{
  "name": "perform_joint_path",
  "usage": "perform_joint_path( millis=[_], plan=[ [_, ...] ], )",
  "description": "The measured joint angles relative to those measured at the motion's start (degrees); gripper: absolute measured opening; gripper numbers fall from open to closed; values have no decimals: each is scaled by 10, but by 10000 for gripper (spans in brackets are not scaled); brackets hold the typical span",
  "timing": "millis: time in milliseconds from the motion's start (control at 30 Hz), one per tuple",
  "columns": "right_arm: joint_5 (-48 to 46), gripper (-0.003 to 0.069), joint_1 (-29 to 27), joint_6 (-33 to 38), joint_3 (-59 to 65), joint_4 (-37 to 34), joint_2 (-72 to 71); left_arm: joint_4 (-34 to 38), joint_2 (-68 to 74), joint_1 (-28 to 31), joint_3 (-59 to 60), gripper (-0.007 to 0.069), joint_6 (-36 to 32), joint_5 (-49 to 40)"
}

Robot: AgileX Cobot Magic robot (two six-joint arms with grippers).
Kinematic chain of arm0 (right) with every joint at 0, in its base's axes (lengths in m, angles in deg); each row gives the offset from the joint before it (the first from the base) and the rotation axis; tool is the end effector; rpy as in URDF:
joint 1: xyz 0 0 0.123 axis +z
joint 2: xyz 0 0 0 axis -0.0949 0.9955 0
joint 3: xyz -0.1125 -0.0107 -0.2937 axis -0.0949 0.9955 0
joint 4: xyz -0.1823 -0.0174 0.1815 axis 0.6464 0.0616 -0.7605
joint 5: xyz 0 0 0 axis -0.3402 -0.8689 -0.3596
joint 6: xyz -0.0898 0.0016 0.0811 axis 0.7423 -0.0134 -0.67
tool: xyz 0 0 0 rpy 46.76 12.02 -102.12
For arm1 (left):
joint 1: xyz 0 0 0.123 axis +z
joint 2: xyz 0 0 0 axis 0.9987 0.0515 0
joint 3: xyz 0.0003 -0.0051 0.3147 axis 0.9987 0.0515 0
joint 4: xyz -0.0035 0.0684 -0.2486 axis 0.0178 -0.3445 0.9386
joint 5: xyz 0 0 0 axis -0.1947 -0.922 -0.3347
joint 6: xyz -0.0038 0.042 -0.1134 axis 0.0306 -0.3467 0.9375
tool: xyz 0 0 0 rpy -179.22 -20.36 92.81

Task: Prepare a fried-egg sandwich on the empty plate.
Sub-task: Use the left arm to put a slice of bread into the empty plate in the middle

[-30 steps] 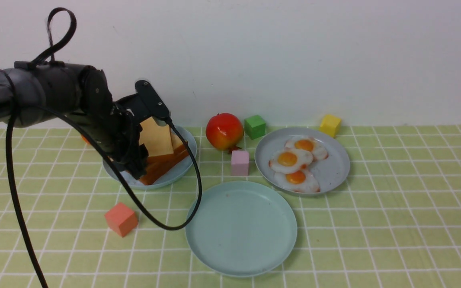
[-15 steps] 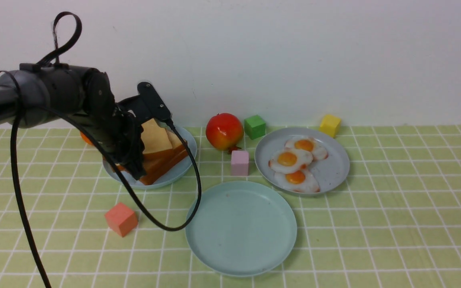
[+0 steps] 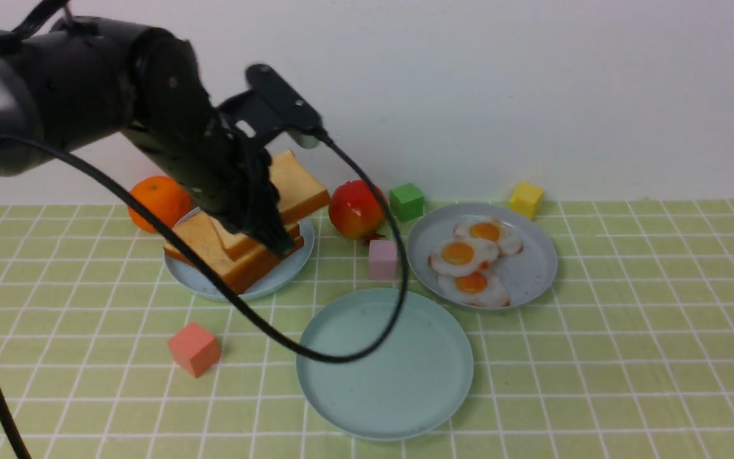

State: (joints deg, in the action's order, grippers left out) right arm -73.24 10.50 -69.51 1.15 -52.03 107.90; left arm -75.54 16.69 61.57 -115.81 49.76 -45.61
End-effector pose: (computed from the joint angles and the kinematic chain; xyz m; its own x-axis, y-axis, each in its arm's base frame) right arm 0.0606 0.0532 0.3572 -0.6449 -0.1786 -0.7431 -0.4637 0.8643 0.1947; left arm 0.3759 -0.1798 0.2928 -0.4932 0.7216 -0.4859 0.7232 0.6505 0.2320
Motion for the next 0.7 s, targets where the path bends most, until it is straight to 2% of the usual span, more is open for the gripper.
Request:
perform_joint_path(
  millis=[133, 167, 200, 300, 433, 700],
  plan=[
    [-2, 28, 0, 0, 0, 1, 0, -19, 11, -100, 7, 7, 99, -30],
    [-2, 28, 0, 0, 0, 1, 0, -22, 13, -109, 8, 7, 108, -30],
    [-5, 29, 0, 0, 0, 2, 0, -47, 25, -143, 10, 7, 143, -32],
    [-14, 31, 0, 0, 0, 2, 0, -98, 50, -185, 12, 6, 190, -32],
    [-27, 32, 0, 0, 0, 2, 0, -134, 78, -213, 12, 6, 217, -28],
    [-28, 31, 0, 0, 0, 2, 0, -146, 120, -227, 12, 6, 220, -5]
  ],
)
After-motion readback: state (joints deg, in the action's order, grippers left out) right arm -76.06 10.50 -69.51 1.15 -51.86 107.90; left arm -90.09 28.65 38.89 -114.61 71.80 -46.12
